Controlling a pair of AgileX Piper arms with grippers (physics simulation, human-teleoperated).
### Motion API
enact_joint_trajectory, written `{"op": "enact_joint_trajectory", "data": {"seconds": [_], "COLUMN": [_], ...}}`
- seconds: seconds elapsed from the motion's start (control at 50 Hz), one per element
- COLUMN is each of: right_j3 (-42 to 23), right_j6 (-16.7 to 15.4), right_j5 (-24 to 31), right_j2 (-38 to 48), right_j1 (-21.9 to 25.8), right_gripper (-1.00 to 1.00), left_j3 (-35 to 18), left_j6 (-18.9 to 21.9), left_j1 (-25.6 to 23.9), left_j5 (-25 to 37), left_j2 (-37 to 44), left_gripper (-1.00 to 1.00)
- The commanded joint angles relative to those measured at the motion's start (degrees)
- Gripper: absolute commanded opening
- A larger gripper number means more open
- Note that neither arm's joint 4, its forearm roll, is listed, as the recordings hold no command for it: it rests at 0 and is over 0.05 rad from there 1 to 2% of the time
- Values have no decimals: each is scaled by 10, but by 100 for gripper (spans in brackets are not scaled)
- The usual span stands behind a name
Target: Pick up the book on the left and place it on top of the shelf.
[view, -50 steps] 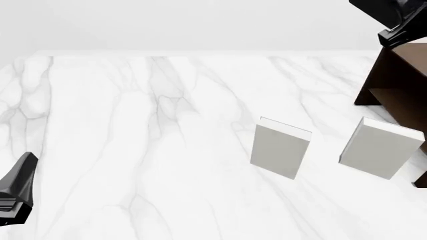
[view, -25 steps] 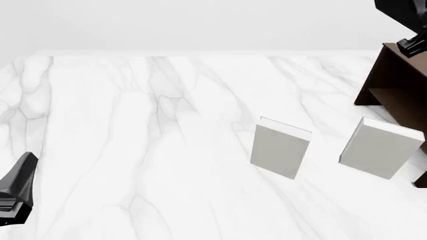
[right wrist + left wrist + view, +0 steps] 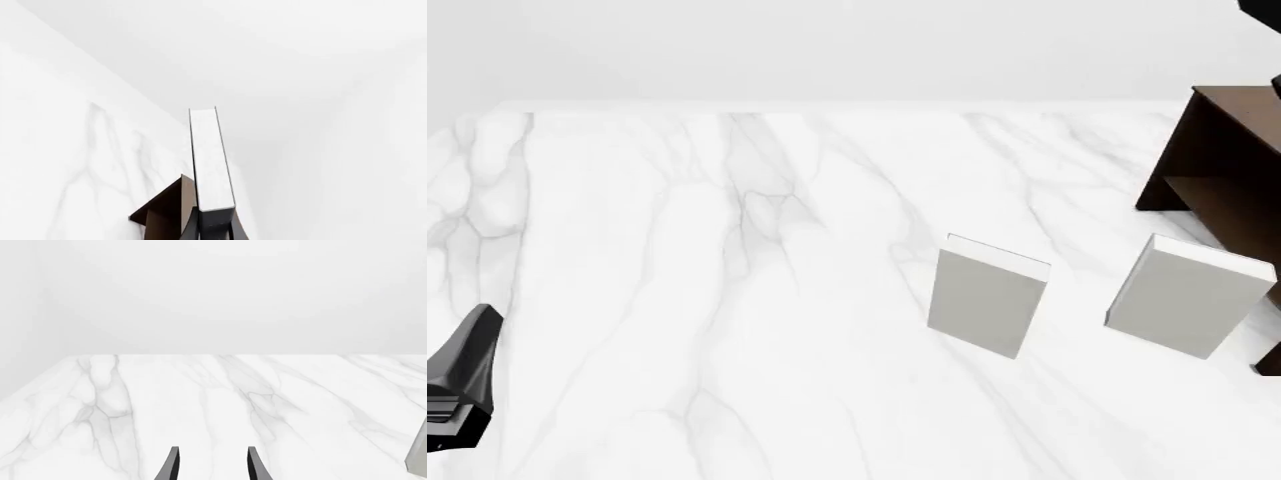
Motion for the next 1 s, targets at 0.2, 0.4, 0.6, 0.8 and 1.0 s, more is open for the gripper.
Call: {"op": "enact_joint_trajectory", "data": {"seconds": [0.2,0.4,0.6,0.8,1.0], "right_j3": [9,15,14,14,8], "right_j6": [-5,-12,-12,-20,-29], "right_j5": [-8,-11,-23,-29,-30], "right_j2": [-18,-24,-7,2,9], "right_j1": [-61,-84,-101,-123,-142], "right_gripper": [-100,-100,-100,-100,-100], "left_j3": [0,0,0,0,0], "left_j6": [0,0,0,0,0], "left_j1": [0,0,0,0,0], "left_j5": [0,0,0,0,0], "left_j2": [0,0,0,0,0], "left_gripper": [100,100,100,100,100]}}
